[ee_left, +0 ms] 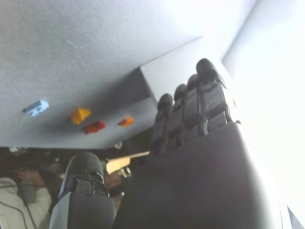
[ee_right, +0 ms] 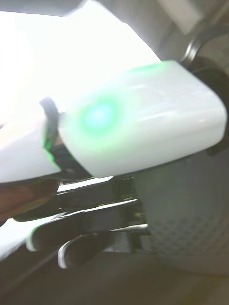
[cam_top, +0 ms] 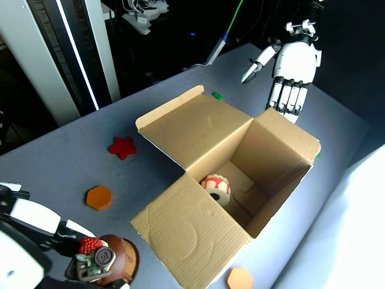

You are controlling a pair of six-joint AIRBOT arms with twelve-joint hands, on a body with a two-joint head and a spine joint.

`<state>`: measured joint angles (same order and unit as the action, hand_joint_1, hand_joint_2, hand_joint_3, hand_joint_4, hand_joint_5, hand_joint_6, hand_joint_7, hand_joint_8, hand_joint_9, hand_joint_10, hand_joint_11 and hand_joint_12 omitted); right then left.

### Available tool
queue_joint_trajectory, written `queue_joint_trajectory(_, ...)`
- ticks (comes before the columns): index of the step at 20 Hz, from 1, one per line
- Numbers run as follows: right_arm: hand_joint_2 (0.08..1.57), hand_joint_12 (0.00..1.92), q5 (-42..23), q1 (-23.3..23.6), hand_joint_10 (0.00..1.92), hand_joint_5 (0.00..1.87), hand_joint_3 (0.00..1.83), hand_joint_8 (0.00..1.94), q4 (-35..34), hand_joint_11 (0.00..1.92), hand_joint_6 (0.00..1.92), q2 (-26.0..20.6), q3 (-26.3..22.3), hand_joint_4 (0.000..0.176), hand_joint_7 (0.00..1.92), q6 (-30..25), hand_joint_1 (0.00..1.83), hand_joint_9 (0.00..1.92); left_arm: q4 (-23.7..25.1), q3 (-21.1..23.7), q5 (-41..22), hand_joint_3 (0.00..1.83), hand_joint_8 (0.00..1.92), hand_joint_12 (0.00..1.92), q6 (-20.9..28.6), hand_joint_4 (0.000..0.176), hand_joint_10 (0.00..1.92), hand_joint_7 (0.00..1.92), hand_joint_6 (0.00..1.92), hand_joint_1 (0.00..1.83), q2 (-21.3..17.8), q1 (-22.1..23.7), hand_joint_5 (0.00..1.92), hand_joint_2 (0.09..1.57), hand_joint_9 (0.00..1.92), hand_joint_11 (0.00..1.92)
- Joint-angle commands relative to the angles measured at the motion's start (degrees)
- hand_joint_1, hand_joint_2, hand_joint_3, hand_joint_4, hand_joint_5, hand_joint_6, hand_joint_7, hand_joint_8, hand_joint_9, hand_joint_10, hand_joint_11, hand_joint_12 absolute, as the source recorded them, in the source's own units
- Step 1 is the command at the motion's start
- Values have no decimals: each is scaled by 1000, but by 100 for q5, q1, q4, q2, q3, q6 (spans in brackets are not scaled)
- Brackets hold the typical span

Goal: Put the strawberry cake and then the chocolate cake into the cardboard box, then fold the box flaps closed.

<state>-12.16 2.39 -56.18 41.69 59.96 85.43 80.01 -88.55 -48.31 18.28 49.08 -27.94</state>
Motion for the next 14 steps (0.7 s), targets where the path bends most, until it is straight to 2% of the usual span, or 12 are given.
queue_joint_trajectory(1,1154,1921,-375,188,1397,930,0,1275,255,253,958,-26,-30,0,903,-50,1211,619,-407,0,-122,0,1,372,27,0,2,29,1,0,-16,78,74,1134,9,0)
queue_joint_trajectory(3,1167,1921,-436,357,1358,898,2,1284,928,242,1022,177,-55,0,882,-273,1199,607,-384,25,-122,0,8,413,27,0,8,52,6,0,-15,76,91,1135,30,0)
queue_joint_trajectory(5,1167,1921,-783,378,1333,897,0,1260,1474,241,1047,440,-53,0,881,-416,1193,621,-385,12,-80,2,7,352,27,0,7,64,4,0,19,93,94,1143,35,0)
queue_joint_trajectory(6,1157,1921,-892,366,1357,934,0,1271,1621,260,978,558,-53,0,889,-423,1205,630,-385,24,-80,2,2,351,27,0,2,55,2,0,23,106,90,1144,26,0)
queue_joint_trajectory(7,1155,1921,-991,336,1364,933,0,1268,1671,264,965,653,-51,0,901,-426,1209,636,-383,36,-91,3,2,368,27,0,3,56,1,0,23,106,89,1149,30,0)
queue_joint_trajectory(9,1125,1921,-1370,257,1344,969,0,1143,1927,277,886,1068,36,0,994,-442,1229,716,-315,31,-99,7,7,377,26,0,8,71,6,0,26,73,102,1159,45,0)
queue_joint_trajectory(10,1121,1921,-1450,239,1360,979,0,1140,1938,305,885,1198,88,0,989,-446,1226,721,-316,20,-94,4,7,445,26,0,12,82,8,0,27,67,113,1155,67,0)
queue_joint_trajectory(11,1133,1921,-1514,224,1352,944,2,1165,1938,290,948,1347,151,0,968,-454,1217,691,-317,6,-79,3,3,486,26,0,11,80,4,0,38,71,110,1157,76,0)
queue_joint_trajectory(12,1136,1921,-1597,167,1373,950,1,1206,1943,284,926,1502,209,0,953,-490,1221,671,-317,-1,-67,1,4,535,26,0,8,69,2,0,47,88,108,1154,80,0)
queue_joint_trajectory(14,1157,1921,-1856,48,1402,907,2,1267,2171,260,997,1791,308,0,911,-594,1208,645,-315,1,-27,1,0,515,26,0,0,41,0,0,54,92,94,1155,58,0)
